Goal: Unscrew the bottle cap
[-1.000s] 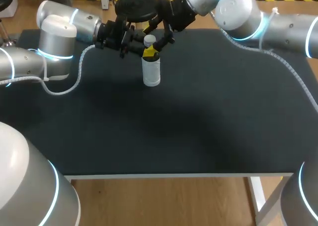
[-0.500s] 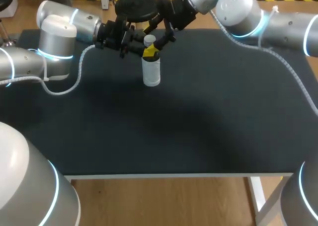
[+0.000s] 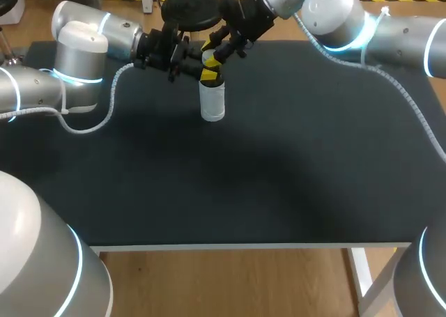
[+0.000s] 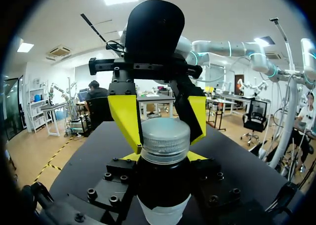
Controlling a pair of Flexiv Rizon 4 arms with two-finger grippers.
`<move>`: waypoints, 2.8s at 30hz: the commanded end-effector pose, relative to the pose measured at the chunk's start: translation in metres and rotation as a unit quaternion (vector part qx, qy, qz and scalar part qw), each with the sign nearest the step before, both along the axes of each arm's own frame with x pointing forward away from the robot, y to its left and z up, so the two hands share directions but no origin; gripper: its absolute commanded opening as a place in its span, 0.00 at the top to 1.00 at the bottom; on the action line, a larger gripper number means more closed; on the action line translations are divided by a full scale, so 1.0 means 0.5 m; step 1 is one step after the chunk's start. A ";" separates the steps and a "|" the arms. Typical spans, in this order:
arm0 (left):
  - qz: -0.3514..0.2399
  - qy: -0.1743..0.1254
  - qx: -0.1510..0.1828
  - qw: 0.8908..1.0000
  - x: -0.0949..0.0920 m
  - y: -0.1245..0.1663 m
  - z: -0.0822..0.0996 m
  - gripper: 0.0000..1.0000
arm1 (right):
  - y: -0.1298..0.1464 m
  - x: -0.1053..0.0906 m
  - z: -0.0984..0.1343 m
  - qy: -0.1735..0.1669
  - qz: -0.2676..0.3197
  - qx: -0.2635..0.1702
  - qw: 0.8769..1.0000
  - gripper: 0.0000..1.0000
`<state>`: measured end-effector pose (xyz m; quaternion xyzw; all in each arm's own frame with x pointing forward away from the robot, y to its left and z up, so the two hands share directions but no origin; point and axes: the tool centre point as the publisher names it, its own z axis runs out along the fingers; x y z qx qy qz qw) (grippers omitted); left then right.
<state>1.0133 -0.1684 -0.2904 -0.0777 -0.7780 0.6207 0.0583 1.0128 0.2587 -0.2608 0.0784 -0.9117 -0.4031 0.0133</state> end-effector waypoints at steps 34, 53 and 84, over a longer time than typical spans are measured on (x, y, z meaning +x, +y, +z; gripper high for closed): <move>0.001 0.000 0.000 1.000 0.003 0.001 0.000 1.00 | 0.013 0.012 0.000 0.036 0.376 -0.024 0.926 1.00; 0.001 0.000 0.000 1.000 0.003 0.001 0.000 1.00 | 0.007 -0.007 0.032 0.025 0.463 -0.068 0.883 1.00; 0.001 0.000 0.000 1.000 0.003 0.001 0.000 1.00 | -0.162 0.025 0.049 -0.003 0.354 -0.033 0.935 1.00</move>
